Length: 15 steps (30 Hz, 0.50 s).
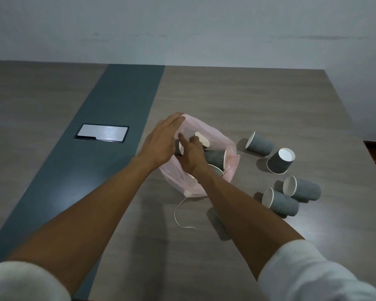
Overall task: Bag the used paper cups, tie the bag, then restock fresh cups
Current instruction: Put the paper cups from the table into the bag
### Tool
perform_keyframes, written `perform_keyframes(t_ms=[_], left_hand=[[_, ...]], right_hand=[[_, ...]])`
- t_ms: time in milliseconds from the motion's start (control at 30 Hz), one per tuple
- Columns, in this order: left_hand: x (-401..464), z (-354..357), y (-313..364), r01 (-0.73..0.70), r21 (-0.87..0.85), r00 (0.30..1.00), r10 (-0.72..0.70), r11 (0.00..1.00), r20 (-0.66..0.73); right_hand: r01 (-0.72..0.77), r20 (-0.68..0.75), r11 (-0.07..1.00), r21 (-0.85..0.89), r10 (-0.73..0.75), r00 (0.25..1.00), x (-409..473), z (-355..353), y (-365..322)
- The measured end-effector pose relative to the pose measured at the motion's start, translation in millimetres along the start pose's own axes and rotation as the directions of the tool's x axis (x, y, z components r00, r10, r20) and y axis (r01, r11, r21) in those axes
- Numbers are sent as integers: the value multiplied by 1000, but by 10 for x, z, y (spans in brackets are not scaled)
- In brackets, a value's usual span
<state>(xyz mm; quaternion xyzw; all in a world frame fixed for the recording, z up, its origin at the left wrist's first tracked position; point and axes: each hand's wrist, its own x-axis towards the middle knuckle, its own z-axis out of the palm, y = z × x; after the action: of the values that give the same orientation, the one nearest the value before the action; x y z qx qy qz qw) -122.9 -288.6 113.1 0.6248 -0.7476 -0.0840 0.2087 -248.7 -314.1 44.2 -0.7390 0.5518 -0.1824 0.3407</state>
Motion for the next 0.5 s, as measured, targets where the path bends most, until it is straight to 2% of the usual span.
perform_keyframes(t_ms=[67, 133, 200, 267, 367, 500], left_hand=[[-20, 13, -32, 9, 2, 1000, -9, 1000, -28], [-53, 18, -39, 32, 11, 999, -31, 999, -41], [-82, 32, -8, 48, 36, 998, -47, 998, -34], [-105, 65, 62, 68, 90, 998, -66, 994, -24], [-111, 82, 148, 93, 141, 996, -92, 986, -16], [-133, 99, 267, 108, 140, 994, -107, 984, -15]], right_hand=[[-53, -55, 990, -134, 46, 997, -51, -83, 2], [-94, -178, 990, -109, 74, 981, -116, -247, 121], [-163, -177, 984, -69, 148, 973, -226, -456, 286], [-283, -77, 955, -87, 277, 958, -369, -639, 510], [-384, 108, 906, -179, 406, 907, -594, -777, 742], [-290, 413, 839, -460, 491, 767, -827, -634, 1052]])
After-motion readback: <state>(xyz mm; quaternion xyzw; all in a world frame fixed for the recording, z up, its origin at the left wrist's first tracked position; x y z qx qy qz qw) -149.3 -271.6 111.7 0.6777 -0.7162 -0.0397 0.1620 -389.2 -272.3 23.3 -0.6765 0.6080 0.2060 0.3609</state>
